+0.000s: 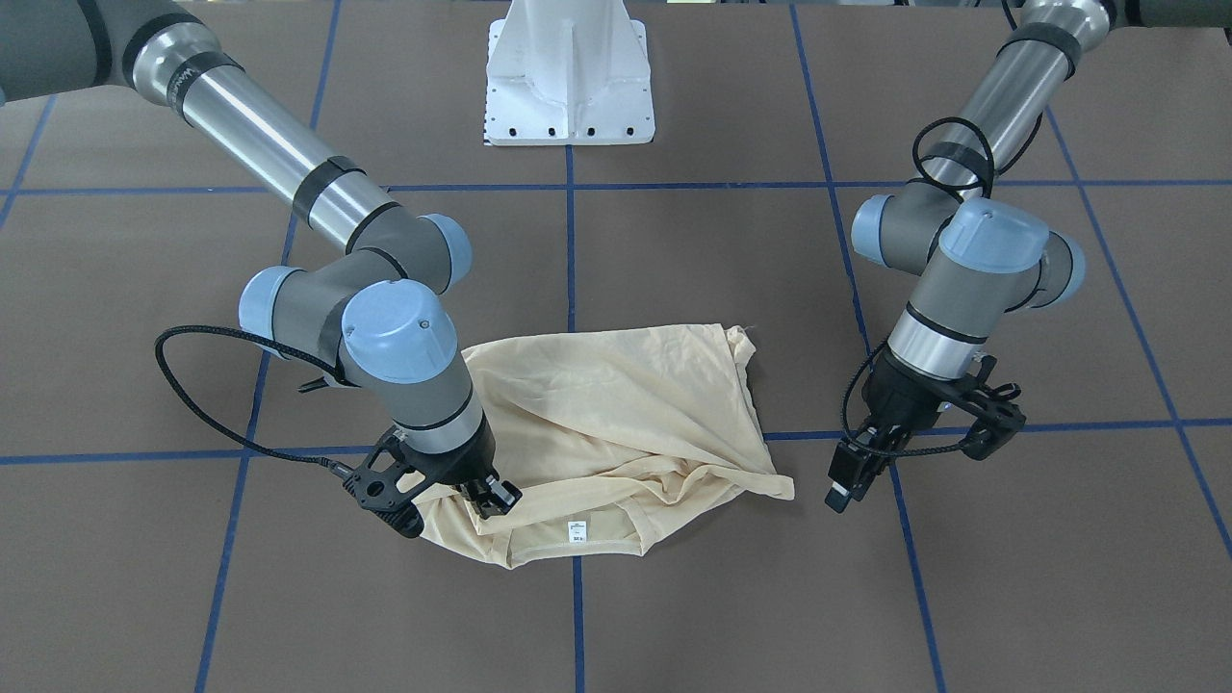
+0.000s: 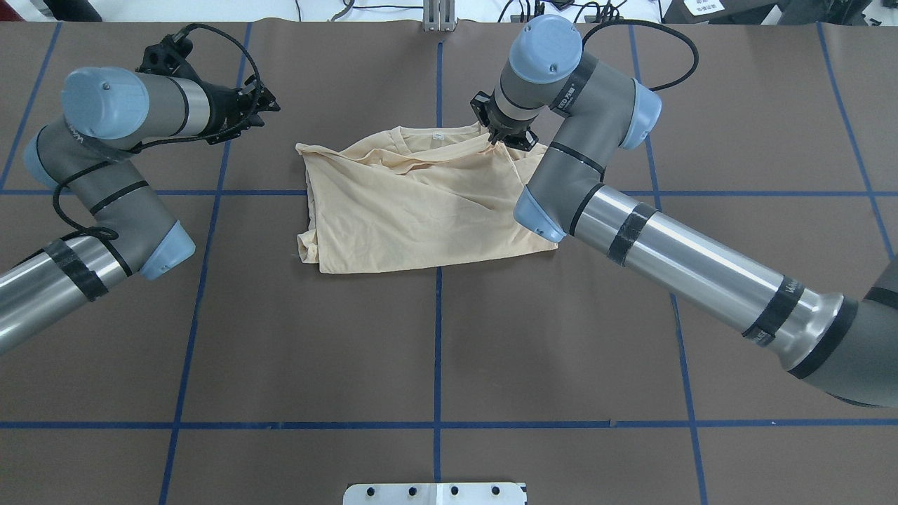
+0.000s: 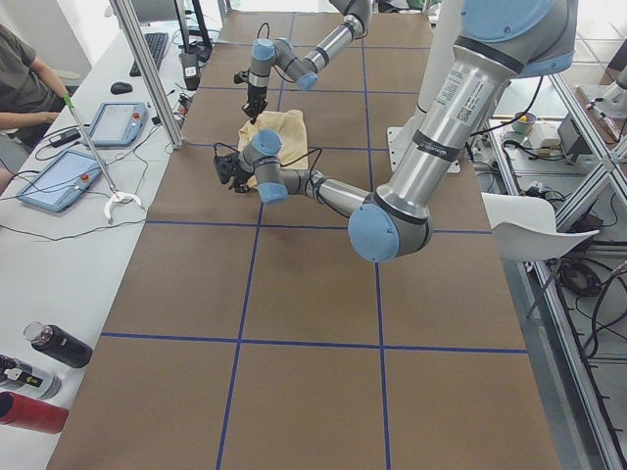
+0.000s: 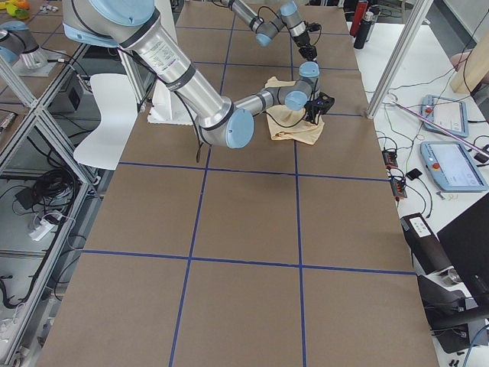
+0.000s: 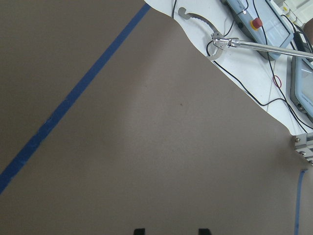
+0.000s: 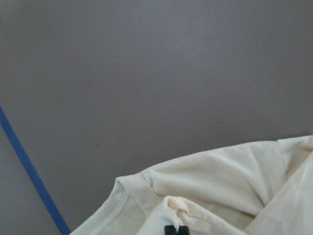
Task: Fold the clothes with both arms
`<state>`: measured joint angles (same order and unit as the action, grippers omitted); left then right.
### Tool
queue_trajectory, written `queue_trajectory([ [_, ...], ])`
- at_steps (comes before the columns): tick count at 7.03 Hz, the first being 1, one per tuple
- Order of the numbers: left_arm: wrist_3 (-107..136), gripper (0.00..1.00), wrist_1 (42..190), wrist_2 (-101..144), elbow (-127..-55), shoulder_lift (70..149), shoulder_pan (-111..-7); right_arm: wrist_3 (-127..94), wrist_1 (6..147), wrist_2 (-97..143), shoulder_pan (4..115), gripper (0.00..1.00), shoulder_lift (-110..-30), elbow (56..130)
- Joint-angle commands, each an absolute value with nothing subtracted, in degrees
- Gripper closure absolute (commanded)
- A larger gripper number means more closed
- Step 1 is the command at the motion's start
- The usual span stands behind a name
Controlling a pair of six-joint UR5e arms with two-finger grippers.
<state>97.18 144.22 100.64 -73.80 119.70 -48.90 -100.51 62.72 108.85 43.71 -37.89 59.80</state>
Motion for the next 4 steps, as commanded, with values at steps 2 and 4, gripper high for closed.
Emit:
queue_trajectory([
  [2,97.1,0.53,144.4,100.5,-73.8,119.4,-48.9,-99.6,73.7,111.2,46.9,1.00,-39.2,67.9],
  [4,97.1,0.53,144.4,100.5,-73.9,119.0,-48.9,-94.7,74.3,111.3,48.4,1.00,-41.5,67.9],
])
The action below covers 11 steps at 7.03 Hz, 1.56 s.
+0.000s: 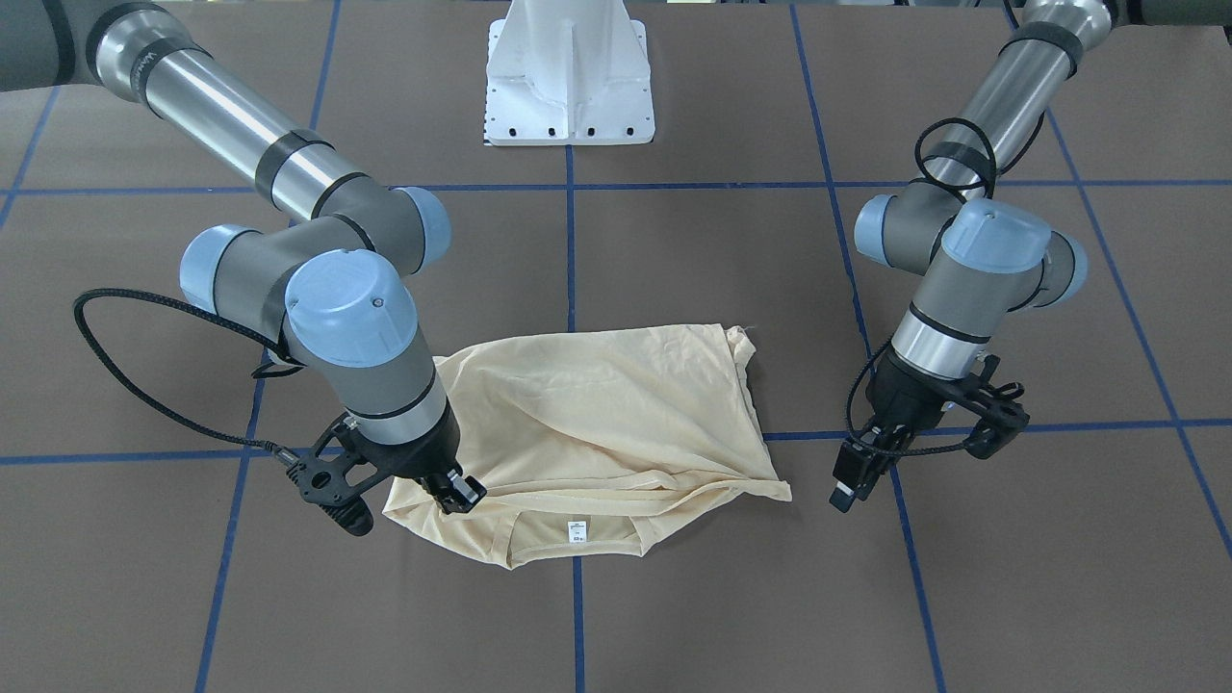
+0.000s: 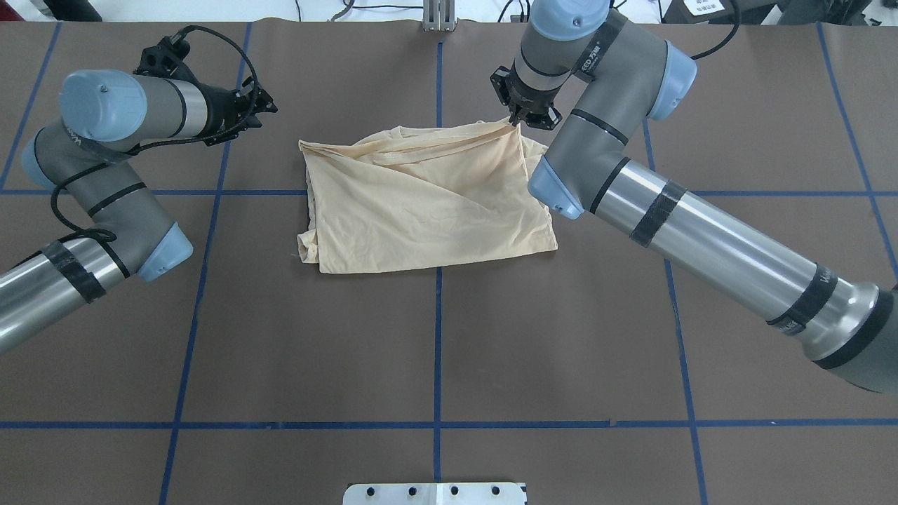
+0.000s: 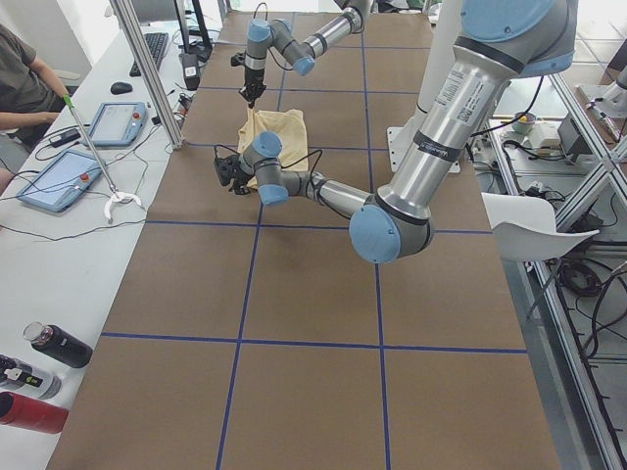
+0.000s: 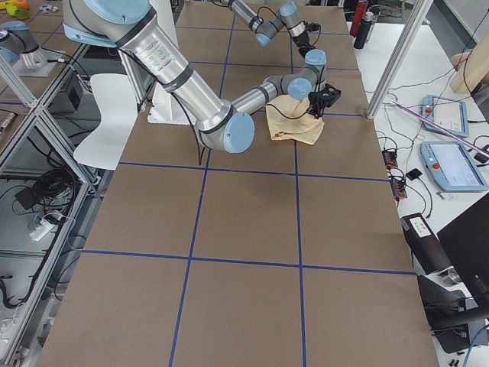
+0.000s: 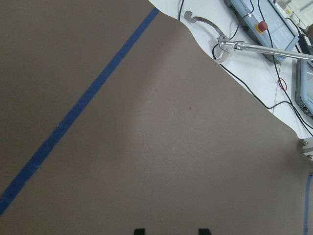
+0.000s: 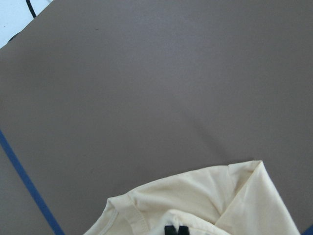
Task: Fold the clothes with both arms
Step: 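Pull the grasped edge farther from the robot with the right gripper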
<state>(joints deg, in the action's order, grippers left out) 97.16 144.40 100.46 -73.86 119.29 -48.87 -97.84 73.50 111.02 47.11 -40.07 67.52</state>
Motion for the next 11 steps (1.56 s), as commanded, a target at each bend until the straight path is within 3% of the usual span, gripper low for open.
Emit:
queue_trajectory([
  [1,97.3,0.53,144.4,100.5,-73.9,118.9,-48.9,-94.4,74.3,110.8,48.4,1.00,-41.5,67.3],
  [5,97.2,0.53,144.4,100.5,-73.7,118.4,-48.9,-93.2,73.5,110.1,48.6,1.00,-40.9,64.4],
  [6,97.2,0.53,144.5,100.5,-73.6,118.4,-48.9,-93.2,73.5,110.1,48.6,0.78,-40.9,64.2],
  [8,97.2,0.53,144.5,100.5,-73.6,118.4,-48.9,-93.0,73.3,110.0,48.5,0.61,-40.9,63.4],
  [9,97.2,0.53,144.5,100.5,-73.4,118.4,-48.9,-93.0,73.3,110.1,48.6,0.46,-40.9,63.5],
  [11,97.2,0.53,144.5,100.5,-73.4,118.4,-48.9,-94.3,73.2,110.6,47.4,0.39,-42.9,69.0],
])
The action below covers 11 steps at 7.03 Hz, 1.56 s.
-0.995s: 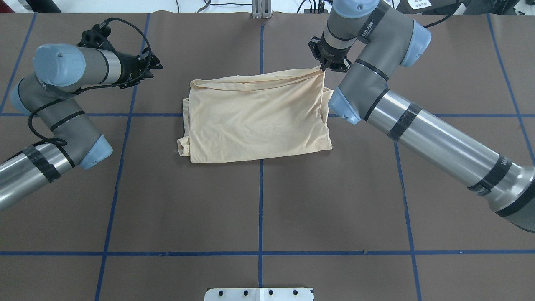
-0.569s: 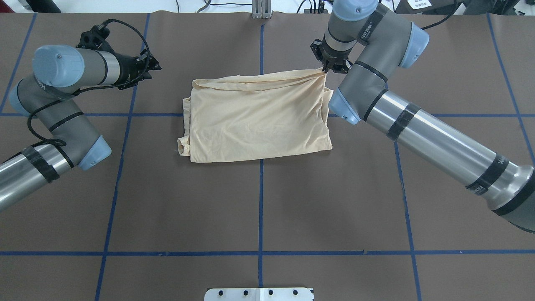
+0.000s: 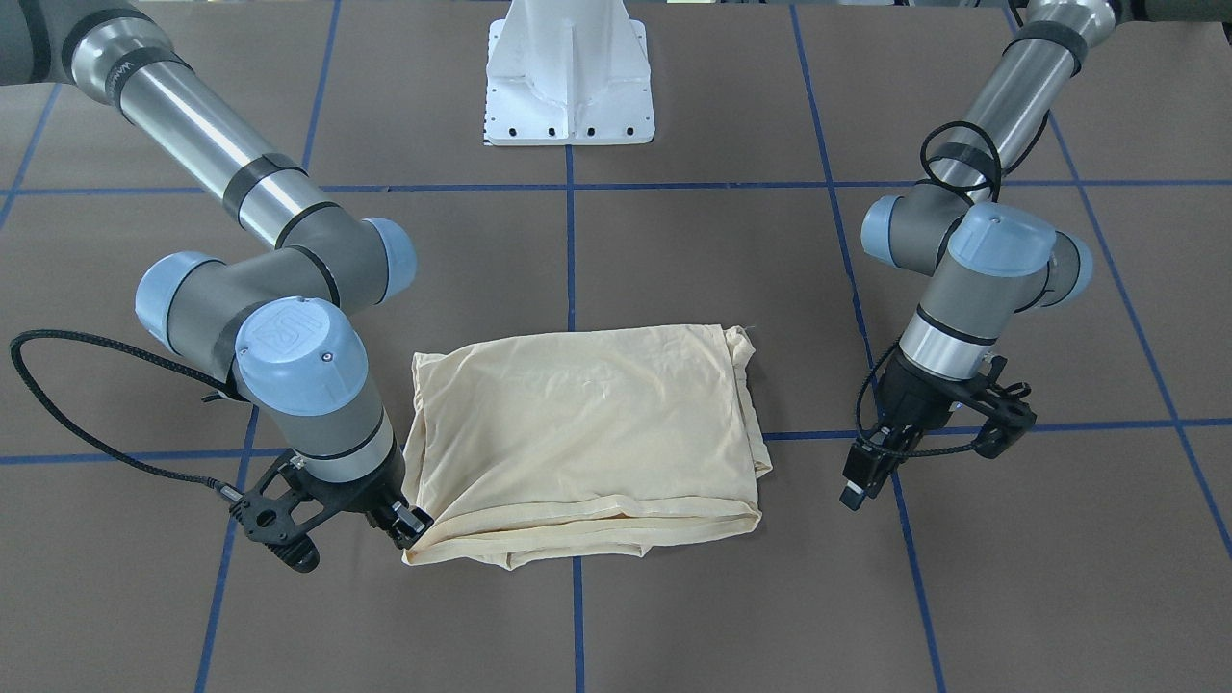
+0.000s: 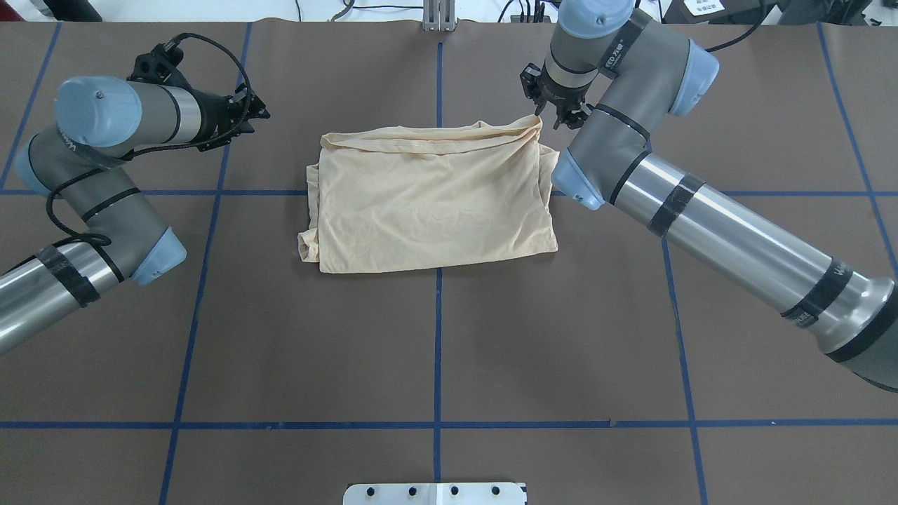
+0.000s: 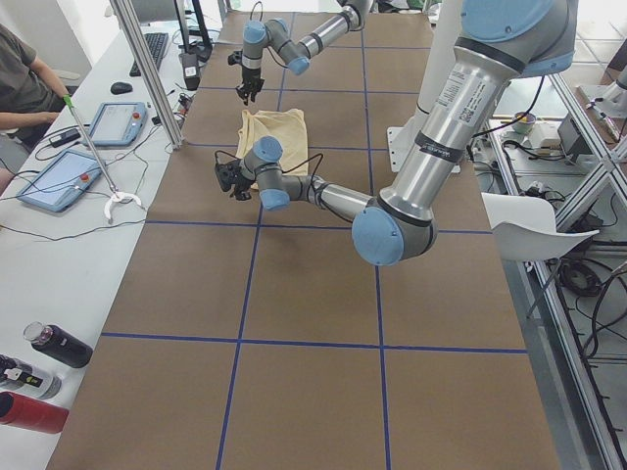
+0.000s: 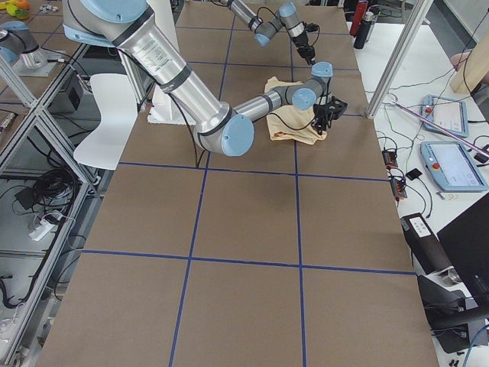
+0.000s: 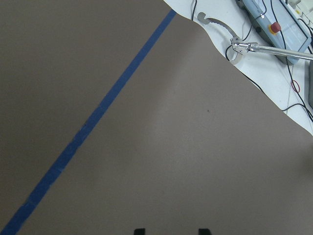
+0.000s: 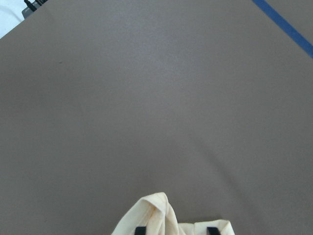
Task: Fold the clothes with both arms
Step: 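Pull the grasped edge farther from the robot with the right gripper, then release the edge and move the right gripper to the shirt's side edge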
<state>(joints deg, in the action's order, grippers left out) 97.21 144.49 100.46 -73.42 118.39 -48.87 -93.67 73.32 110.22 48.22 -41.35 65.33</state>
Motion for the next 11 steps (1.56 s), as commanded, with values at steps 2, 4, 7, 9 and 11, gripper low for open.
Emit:
queue_trajectory([
  [2,97.2,0.53,144.5,100.5,-73.4,118.4,-48.8,-99.5,73.6,110.2,43.3,0.37,-53.3,84.2],
  [4,97.2,0.53,144.5,100.5,-73.3,118.4,-48.7,-99.8,73.7,109.8,39.9,0.36,-60.3,93.0],
  [7,97.1,0.53,144.5,100.5,-73.4,118.4,-48.8,-100.3,73.2,104.9,35.5,0.37,-61.7,93.3],
  [9,97.1,0.53,144.5,100.5,-73.6,118.5,-48.7,-100.5,73.1,104.8,35.0,0.51,-61.5,92.5],
  [11,97.2,0.53,144.5,100.5,-73.7,118.5,-48.8,-101.9,73.1,104.9,35.0,1.00,-61.5,92.7],
])
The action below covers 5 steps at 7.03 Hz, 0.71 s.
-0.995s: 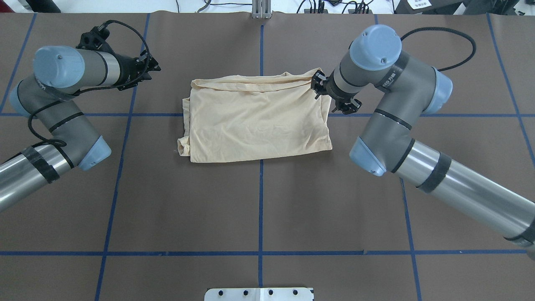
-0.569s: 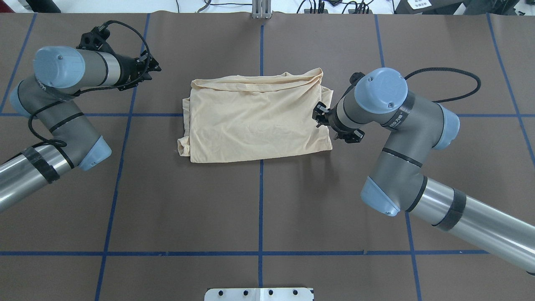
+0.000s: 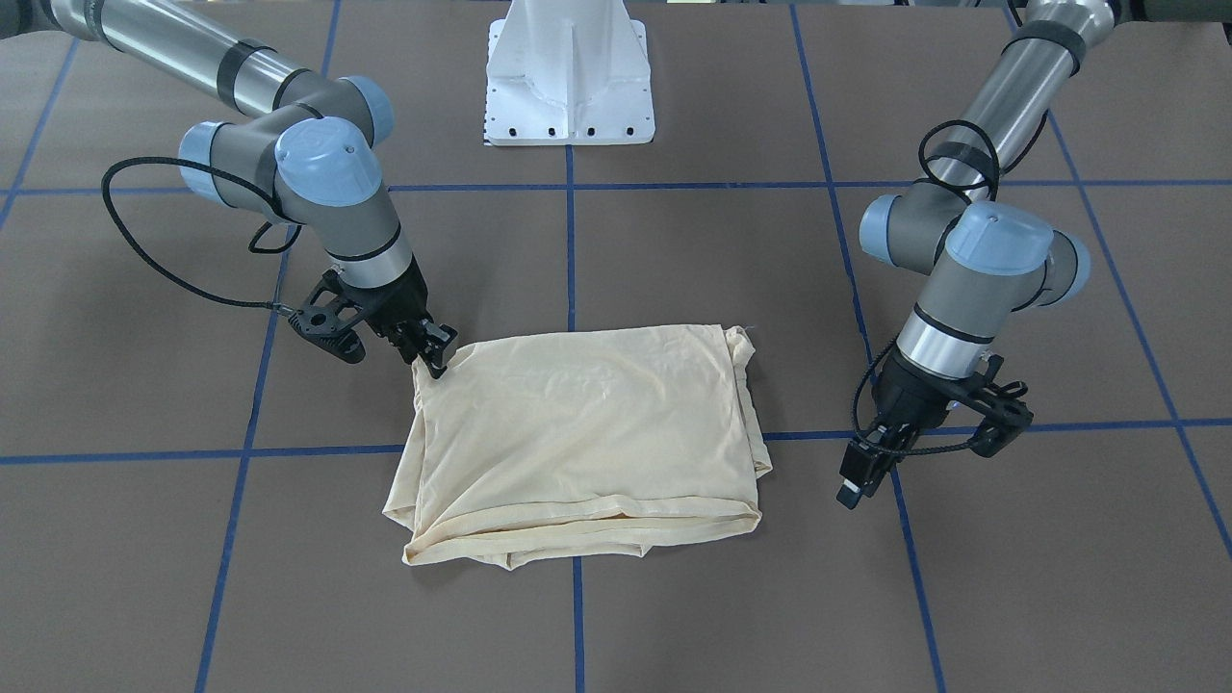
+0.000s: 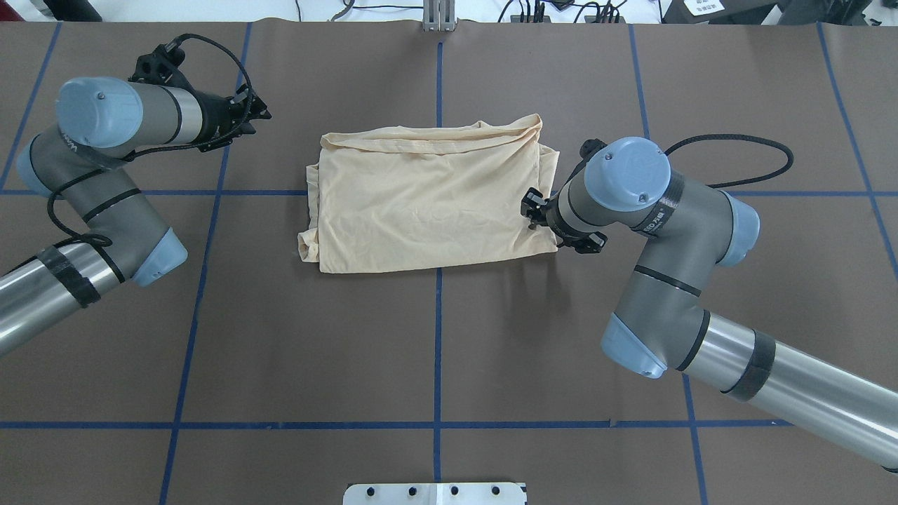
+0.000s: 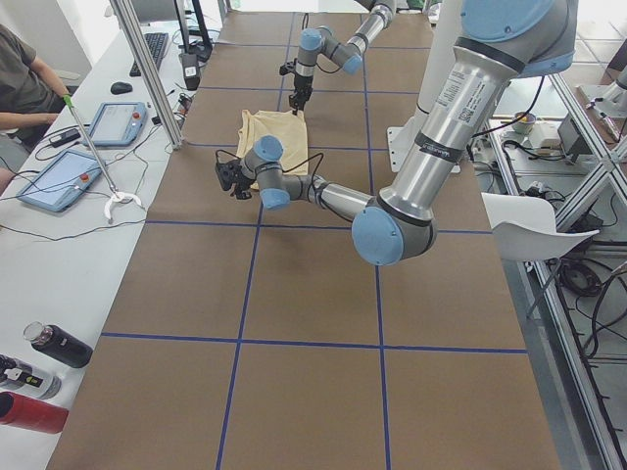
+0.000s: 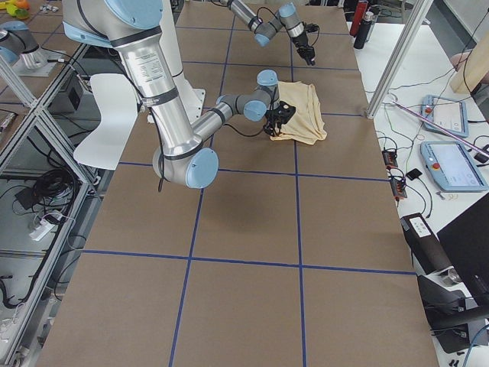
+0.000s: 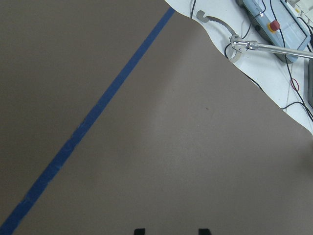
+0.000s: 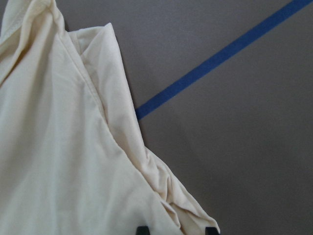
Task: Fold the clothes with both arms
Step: 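Release the edge and move the right gripper to the shirt's side edge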
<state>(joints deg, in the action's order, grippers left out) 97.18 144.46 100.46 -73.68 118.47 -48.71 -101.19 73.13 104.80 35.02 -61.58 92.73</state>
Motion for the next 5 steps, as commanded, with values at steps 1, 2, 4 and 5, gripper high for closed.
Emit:
queue_trajectory([
  [1,97.2,0.53,144.5,100.5,-73.7,118.5,-48.8,-101.9,73.1,104.9,35.0,1.00,-61.7,92.6],
  [2,97.2,0.53,144.5,100.5,-73.7,118.4,-48.7,-101.9,73.2,104.9,35.1,1.00,-61.6,92.8],
  [4,97.2,0.53,144.5,100.5,-73.6,118.4,-48.7,-101.9,73.6,105.5,35.4,1.00,-63.0,96.6],
  [5,97.2,0.53,144.5,100.5,-73.7,118.4,-48.7,-103.0,73.9,105.8,35.2,1.00,-67.0,101.5],
])
